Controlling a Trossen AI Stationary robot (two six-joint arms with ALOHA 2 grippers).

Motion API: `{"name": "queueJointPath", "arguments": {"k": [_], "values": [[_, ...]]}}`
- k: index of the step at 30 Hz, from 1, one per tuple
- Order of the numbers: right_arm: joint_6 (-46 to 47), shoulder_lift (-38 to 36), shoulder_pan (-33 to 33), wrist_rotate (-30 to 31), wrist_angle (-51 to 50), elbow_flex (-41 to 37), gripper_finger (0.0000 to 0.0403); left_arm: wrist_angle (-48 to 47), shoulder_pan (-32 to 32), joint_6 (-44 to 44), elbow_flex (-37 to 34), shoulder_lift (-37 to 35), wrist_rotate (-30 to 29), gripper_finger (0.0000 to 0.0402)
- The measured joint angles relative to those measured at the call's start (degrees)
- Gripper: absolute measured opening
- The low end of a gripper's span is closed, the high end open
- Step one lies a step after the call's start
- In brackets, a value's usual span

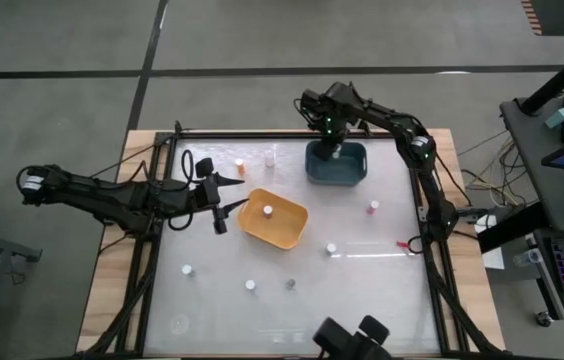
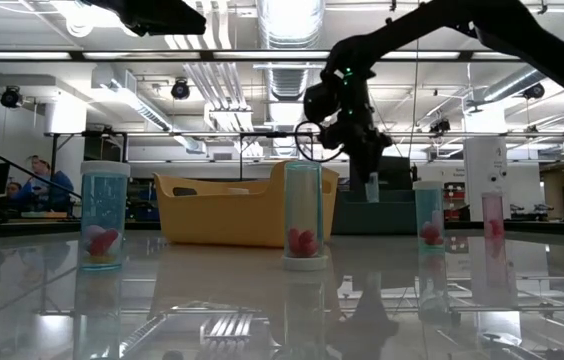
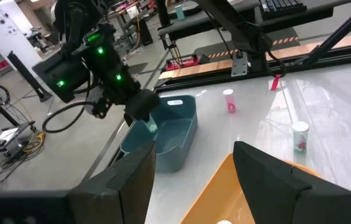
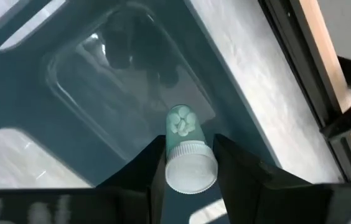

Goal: Pick and place medicine bottles into bin by pill shape (circle, oval)
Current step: Put the blue pill bottle into the blue bin

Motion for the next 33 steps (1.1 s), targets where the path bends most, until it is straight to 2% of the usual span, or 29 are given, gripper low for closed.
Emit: {"name": "queueJointPath", "arguments": {"k": [19, 33], "values": [[2.17, 0.76, 0.11, 0.0, 4.99, -1.32, 0.0111, 0.0, 0.01, 0.02, 0.0, 0.0, 0.0, 0.02], [3.56, 0.71, 0.85, -1.47, 11.41, -7.76, 0.0118, 0.03, 0.0, 0.02, 0.0, 0.0, 0.0, 0.02]]}}
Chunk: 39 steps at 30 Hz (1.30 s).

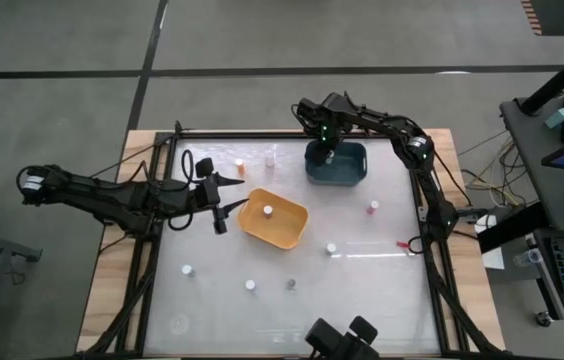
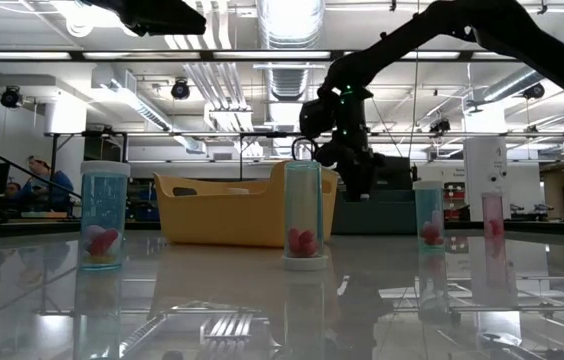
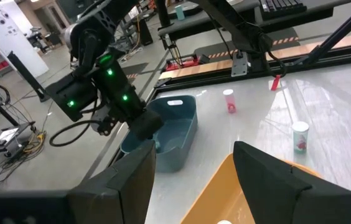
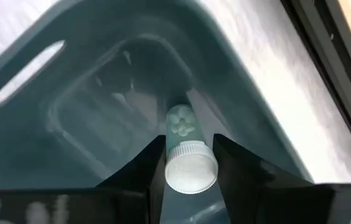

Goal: Pick and place medicine bottles into bin by pill shape (circle, oval)
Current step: Put the blue pill bottle into the blue bin, then put the blue pill bottle into the yellow bin

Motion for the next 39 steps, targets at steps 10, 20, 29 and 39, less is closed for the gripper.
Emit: {"name": "queueJointPath", "arguments": {"k": [10, 20, 29, 39], "values": [[0.0, -0.04, 0.0, 0.01, 1.69, -0.66, 0.0186, 0.02, 0.02, 0.0, 0.0, 0.0, 0.0, 0.02], [2.03, -1.28, 0.5, 0.44, -2.38, 4.03, 0.0214, 0.02, 0.02, -0.15, 0.0, 0.0, 0.01, 0.02], [2.4, -9.17, 5.96, 0.59, -0.93, 1.62, 0.0199, 0.04, 0.0, -4.78, -0.24, 0.0, 0.17, 0.02], [3.64, -25.84, 18.19, 1.86, 17.82, -15.28, 0.0199, -0.03, 0.0, -9.34, -0.35, 1.26, 0.66, 0.02]]}}
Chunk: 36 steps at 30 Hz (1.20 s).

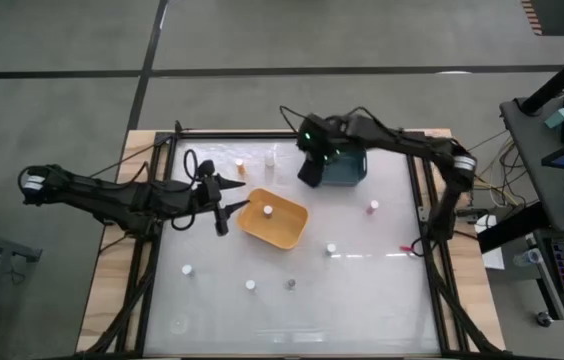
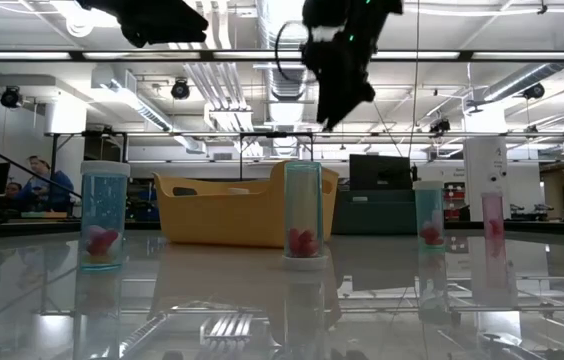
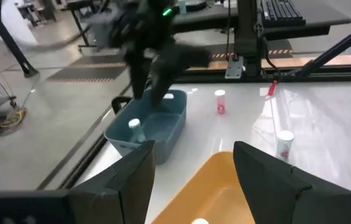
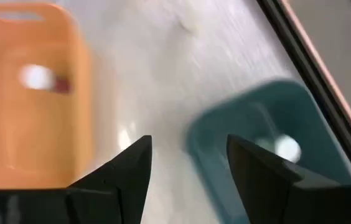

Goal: Pick and place medicine bottles into bin by pill shape (circle, oval)
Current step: Put the blue pill bottle into the yellow bin

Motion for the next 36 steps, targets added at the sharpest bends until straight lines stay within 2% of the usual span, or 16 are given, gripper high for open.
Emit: {"name": "queueJointPath", "arguments": {"k": [4, 11, 14, 17, 20, 27, 31, 36], "values": [[-1.16, -7.72, 5.45, 2.03, 11.58, -10.11, 0.0199, 0.32, 0.0, -3.54, -0.02, 2.1, 0.02, 0.02], [-6.12, -19.6, 12.35, 2.19, 36.06, -27.94, 0.0199, 2.94, 0.0, -12.36, 0.57, 6.69, 1.77, 0.02], [-10.06, -23.95, 14.35, 2.2, 45.34, -35.29, 0.0198, 3.07, 0.0, -16.72, 1.18, 8.3, 4.85, 0.02], [-12.21, -27.75, 15.7, 2.11, 53.83, -41.63, 0.0199, 2.76, 0.0, -23.14, 1.5, 9.21, 10.89, 0.02], [-14.87, -30.96, 16.26, 1.64, 59.11, -46.34, 0.0199, 1.19, 0.0, -30.62, 2.18, 9.53, 17.15, 0.02], [-19.02, -37.46, 16.29, 0.98, 67.1, -53.92, 0.0199, -8.53, 0.0, -56.09, 4.74, 9.53, 22.41, 0.02], [-21.28, -39.97, 16.35, -2.89, 72.2, -56.71, 0.0199, -9.94, -0.6, -70.68, 5.33, 9.53, 28.17, 0.02], [-22.77, -42.92, 16.37, -6.31, 72.72, -58.71, 0.0199, -9.0, -6.99, -83.86, 5.6, 9.52, 27.1, 0.02]]}}
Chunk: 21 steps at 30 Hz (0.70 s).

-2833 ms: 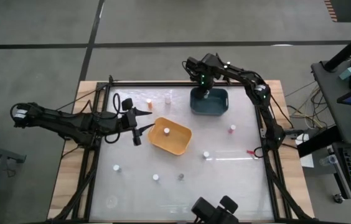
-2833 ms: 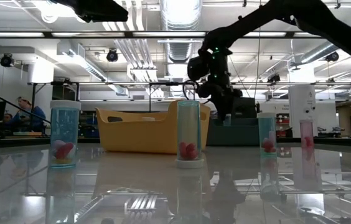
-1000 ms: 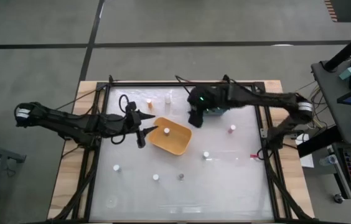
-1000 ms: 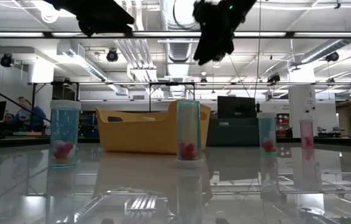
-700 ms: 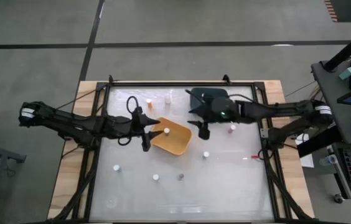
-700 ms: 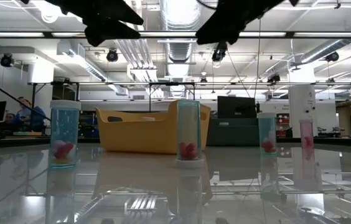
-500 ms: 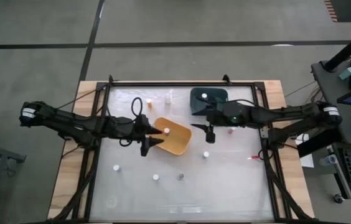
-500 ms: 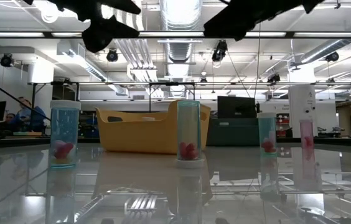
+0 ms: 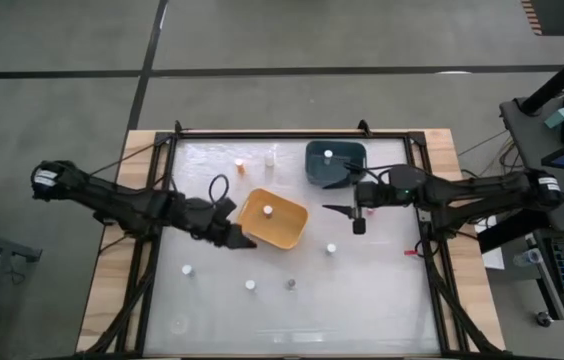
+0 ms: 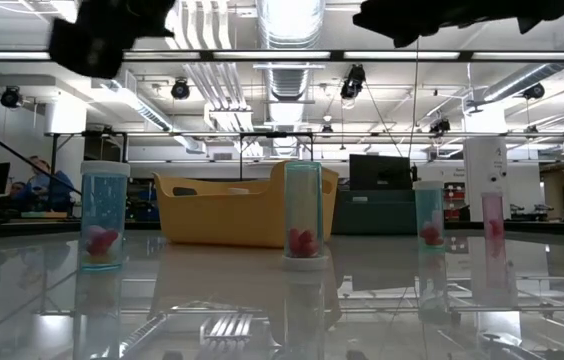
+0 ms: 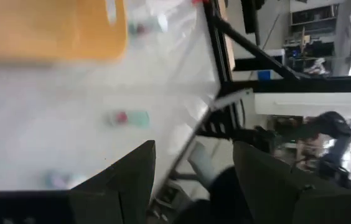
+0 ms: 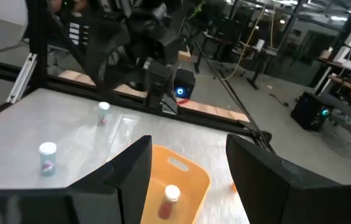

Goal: Pick and place medicine bottles into bin by pill shape (circle, oval)
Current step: Put the blue pill bottle into the yellow bin

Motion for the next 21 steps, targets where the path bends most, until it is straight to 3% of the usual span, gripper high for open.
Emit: {"name": "queueJointPath", "arguments": {"k": [4, 7, 14, 21], "values": [[-0.83, -1.05, -0.02, -0.02, 0.44, -0.48, 0.0199, -0.49, -6.13, -8.22, 0.0, 1.19, -3.43, 0.02], [-0.28, -0.97, -0.02, -0.02, 0.42, -0.5, 0.0199, -1.65, -10.18, -15.02, 0.02, 3.09, -2.75, 0.02], [0.59, -0.63, 0.09, -0.02, 0.37, -0.5, 0.0199, -16.65, -15.76, -24.9, -0.04, 6.53, 9.3, 0.02], [0.55, 0.39, 0.09, -0.02, 1.68, -0.5, 0.0199, -26.58, -15.67, -25.69, -0.04, 5.45, 16.79, 0.02]]}}
